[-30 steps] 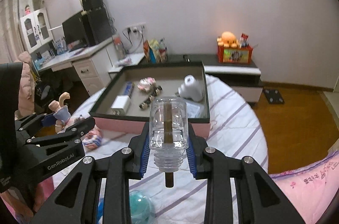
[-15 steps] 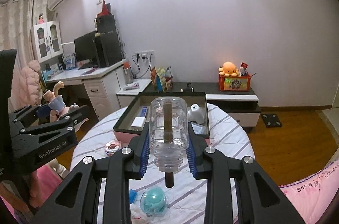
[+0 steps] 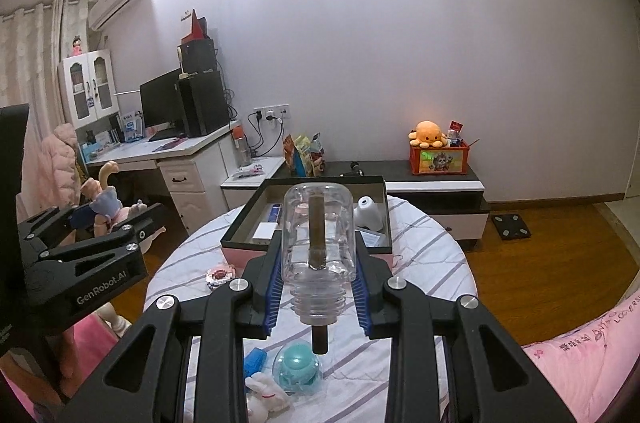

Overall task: Organize rigid objects
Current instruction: 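Carry the bottle and doll into the pink tray and release both, then withdraw both tools from the tray back over the table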

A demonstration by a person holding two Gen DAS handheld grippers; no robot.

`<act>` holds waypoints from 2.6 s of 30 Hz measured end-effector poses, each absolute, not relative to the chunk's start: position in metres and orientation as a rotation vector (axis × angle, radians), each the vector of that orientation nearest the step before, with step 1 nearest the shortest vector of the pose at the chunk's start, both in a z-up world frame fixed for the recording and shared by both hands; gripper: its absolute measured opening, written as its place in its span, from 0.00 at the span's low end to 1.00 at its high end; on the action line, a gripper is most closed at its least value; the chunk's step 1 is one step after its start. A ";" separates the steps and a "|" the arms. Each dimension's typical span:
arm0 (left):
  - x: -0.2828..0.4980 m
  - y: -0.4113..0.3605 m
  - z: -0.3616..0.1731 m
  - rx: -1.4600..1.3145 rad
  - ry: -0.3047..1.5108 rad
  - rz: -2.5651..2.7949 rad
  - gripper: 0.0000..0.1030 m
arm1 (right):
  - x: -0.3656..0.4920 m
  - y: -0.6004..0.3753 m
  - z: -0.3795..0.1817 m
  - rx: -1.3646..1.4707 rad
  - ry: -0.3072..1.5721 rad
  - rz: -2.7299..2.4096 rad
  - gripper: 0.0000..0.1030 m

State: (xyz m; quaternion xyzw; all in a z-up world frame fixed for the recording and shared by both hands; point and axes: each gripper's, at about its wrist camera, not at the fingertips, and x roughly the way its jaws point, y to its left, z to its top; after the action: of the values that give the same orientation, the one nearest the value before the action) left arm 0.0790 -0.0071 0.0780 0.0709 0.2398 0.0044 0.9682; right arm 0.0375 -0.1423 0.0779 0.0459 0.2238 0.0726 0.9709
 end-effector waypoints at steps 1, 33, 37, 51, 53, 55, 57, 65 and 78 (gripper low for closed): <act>0.079 -0.007 0.078 0.143 0.486 0.011 0.62 | 0.038 -0.143 0.078 0.094 0.453 0.146 0.30; 0.299 -0.011 0.012 0.181 0.759 0.009 0.62 | 0.229 -0.138 0.025 0.085 0.638 0.204 0.30; 0.337 -0.018 -0.014 0.206 0.854 0.022 0.62 | 0.257 -0.135 0.008 0.082 0.680 0.229 0.30; 0.370 -0.021 -0.043 0.208 0.953 0.018 0.72 | 0.292 -0.124 -0.024 0.057 0.750 0.200 0.43; 0.371 -0.017 -0.044 0.215 0.941 0.046 0.83 | 0.292 -0.125 -0.023 0.048 0.740 0.169 0.75; 0.371 -0.016 -0.043 0.226 0.922 0.072 0.90 | 0.290 -0.129 -0.021 0.062 0.712 0.143 0.79; 0.371 -0.014 -0.042 0.213 0.918 0.063 0.90 | 0.290 -0.132 -0.021 0.071 0.722 0.151 0.79; 0.371 -0.011 -0.043 0.205 0.927 0.061 0.90 | 0.298 -0.136 -0.025 0.081 0.749 0.139 0.79; 0.359 -0.009 -0.035 0.204 0.915 0.064 0.90 | 0.293 -0.139 -0.020 0.083 0.749 0.128 0.79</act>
State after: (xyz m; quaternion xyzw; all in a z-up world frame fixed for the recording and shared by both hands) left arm 0.3586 -0.0094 -0.0351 0.0983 0.4407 0.0310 0.8917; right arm 0.2931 -0.1387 -0.0205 0.0404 0.3652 0.0623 0.9280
